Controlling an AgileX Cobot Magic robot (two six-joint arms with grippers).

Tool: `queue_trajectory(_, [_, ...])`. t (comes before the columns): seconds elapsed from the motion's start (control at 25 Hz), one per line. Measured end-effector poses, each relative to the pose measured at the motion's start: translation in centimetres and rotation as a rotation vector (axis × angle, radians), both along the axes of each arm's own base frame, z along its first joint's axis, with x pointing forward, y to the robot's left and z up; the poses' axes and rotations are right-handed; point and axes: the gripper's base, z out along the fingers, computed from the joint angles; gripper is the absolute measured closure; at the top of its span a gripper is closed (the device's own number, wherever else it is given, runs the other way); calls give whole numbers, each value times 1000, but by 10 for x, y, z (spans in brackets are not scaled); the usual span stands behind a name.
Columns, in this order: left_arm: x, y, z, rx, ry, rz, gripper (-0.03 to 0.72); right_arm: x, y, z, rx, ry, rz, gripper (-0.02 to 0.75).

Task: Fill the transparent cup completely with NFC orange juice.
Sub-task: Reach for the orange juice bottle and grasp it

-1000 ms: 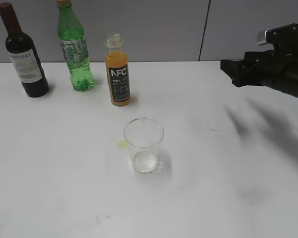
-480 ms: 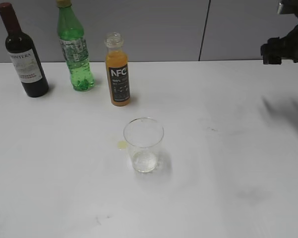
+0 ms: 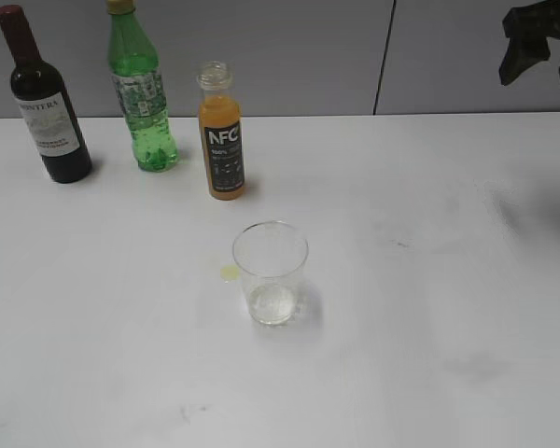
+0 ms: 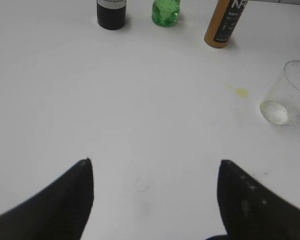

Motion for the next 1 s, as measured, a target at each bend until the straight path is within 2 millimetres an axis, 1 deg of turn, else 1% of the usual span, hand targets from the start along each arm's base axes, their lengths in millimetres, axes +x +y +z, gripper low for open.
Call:
queue_trajectory(0.08, [0,0,0,0,0,0,101,-5,0,5,-2,57,6,142])
queue_trajectory(0.2, [0,0,0,0,0,0,101,-12,0,7,-7,124,9,142])
queue_trajectory(0.36, [0,0,0,0,0,0,101,-19,-1,18,-3,116,-5,142])
queue_trajectory(0.48, [0,0,0,0,0,0,101,-34,-1,30,-4,96,-5,142])
queue_trajectory(0.6, [0,0,0,0,0,0,101,-60,-2,42,-3,86,-5,142])
queue_trajectory(0.72, [0,0,0,0,0,0,101,-89,-2,43,-4,105,-5,142])
queue_trajectory(0.88, [0,0,0,0,0,0,101,-132,-3,32,-7,129,-2,142])
queue_trajectory(0.96, [0,0,0,0,0,0,101,-154,-4,21,-10,142,4,142])
queue_trajectory(1.0, [0,0,0,0,0,0,101,-165,-4,18,-11,136,5,142])
